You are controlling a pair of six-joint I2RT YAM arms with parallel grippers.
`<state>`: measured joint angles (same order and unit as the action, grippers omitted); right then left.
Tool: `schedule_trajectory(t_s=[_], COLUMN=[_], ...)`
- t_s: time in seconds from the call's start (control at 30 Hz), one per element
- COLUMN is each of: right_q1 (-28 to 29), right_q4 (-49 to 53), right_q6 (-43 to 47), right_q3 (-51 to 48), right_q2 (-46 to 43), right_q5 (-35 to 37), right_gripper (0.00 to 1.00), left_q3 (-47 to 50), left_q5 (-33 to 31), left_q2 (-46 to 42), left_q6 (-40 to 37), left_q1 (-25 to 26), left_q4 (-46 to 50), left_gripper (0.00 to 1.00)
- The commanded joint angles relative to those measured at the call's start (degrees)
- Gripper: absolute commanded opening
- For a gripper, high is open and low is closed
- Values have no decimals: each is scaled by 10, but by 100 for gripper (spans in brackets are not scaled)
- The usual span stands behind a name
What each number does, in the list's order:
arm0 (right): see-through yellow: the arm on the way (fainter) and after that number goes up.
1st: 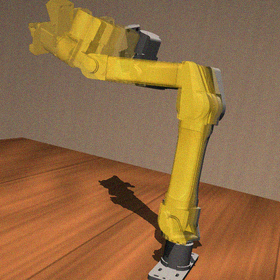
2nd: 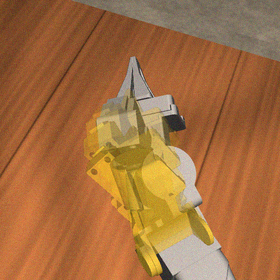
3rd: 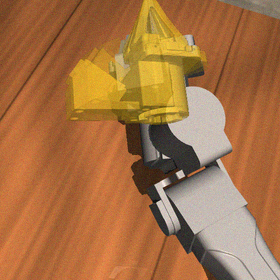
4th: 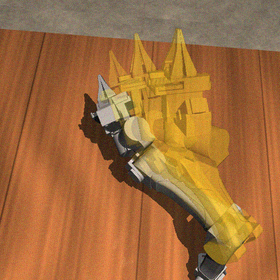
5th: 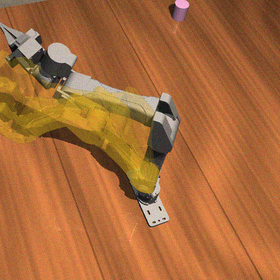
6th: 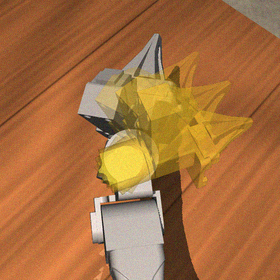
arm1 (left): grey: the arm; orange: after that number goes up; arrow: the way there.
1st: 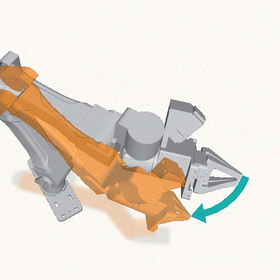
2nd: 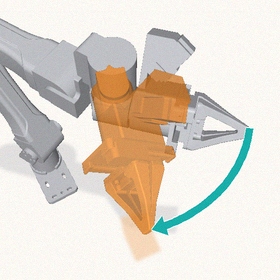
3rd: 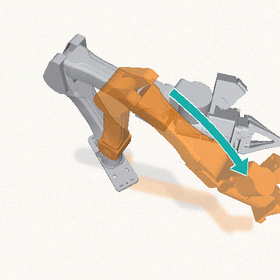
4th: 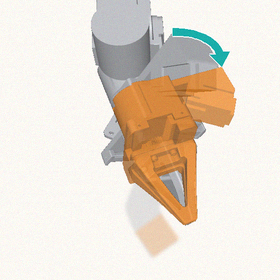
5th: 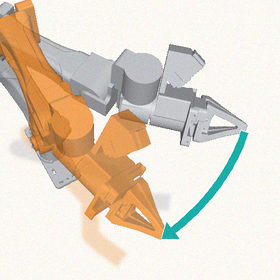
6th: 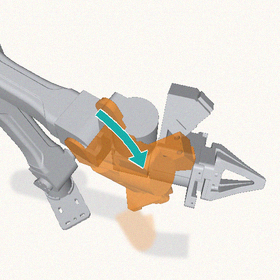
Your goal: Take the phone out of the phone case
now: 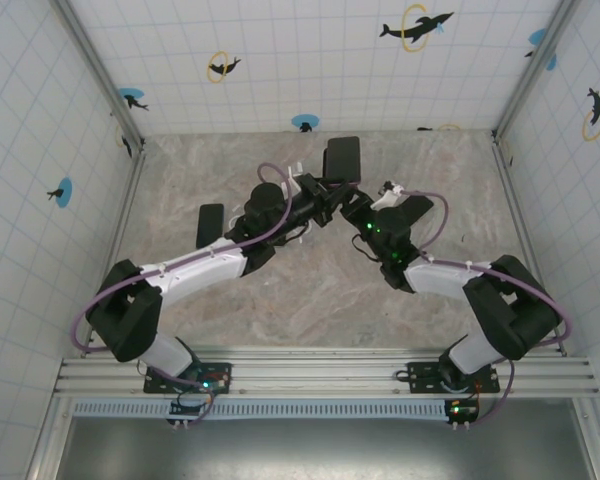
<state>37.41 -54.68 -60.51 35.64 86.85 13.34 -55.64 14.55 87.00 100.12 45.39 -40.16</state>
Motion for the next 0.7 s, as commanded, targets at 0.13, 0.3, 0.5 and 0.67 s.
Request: schedule_trajectory(t_s=[0.13,0.3,0.5,0.67], right_q1=[-43,-76,-89,-101], right_q4=[39,62,60,51], right_q6=[15,13,-17,-45], right_q3=[-63,-98,-126,-151], right_q2=[-78,-121,-128,-123], right_q5=[10,-10,-27,-41], right_gripper=[2,2,2,2], left_q3=[28,37,46,42], left_q5=[33,45,39,47], left_q2=[-47,-16,37,96], left_q6=[-88,-129,-149,-147], left_q1=[-39,-45,-44,-44], left_q4=[49,68,58,34], left_gripper=[0,0,0,0])
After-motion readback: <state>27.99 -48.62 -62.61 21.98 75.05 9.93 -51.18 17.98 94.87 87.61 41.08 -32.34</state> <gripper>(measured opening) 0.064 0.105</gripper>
